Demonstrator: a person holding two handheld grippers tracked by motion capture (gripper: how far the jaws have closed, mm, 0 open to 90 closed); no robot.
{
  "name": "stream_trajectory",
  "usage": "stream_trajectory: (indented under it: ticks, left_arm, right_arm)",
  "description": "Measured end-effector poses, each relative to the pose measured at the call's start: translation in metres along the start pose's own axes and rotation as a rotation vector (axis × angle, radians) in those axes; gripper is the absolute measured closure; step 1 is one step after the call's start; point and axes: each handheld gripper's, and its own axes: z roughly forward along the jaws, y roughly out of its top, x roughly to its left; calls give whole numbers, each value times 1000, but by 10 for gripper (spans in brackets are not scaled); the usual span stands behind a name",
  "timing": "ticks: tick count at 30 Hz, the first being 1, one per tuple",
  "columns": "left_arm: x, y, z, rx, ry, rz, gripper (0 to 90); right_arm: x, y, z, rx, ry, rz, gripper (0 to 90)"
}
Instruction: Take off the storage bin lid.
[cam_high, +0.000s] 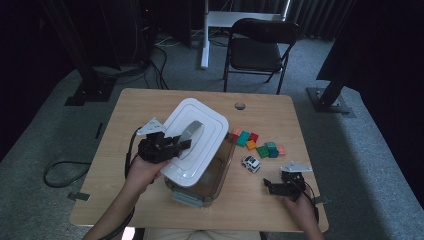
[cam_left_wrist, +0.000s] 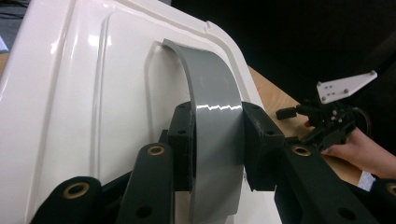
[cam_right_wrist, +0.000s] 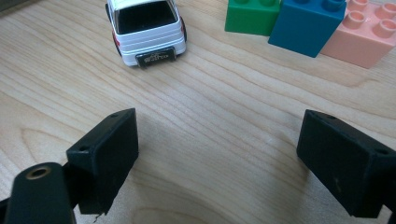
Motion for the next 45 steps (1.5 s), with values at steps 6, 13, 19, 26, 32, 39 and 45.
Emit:
stream_trajectory:
  ticks: [6,13,19,26,32,39,45]
  left_arm:
    - [12,0,-11,-27,34,-19,689]
    - [30,-4,-25,-53,78,-55,690]
    - [49,-10,-37,-77,122,-101,691]
    - [76,-23,-48,-86,192,-160,691]
    - [89,-33,-53,-90,206,-190,691]
    - [111,-63,-46,-94,201,-252,691]
    - [123,-83,-33,-73,187,-301,691]
  right_arm:
    - [0,0,0,0,0,1,124]
    - [0,0,0,0,0,0,123]
    - [0,0,0,-1,0,-2,124]
    - [0,0,0,-1,0,0,124]
    - [0,0,0,-1,-3,2,124]
    - [0,0,0,-1,-3,3,124]
    - [0,0,0,-1,-3,2,124]
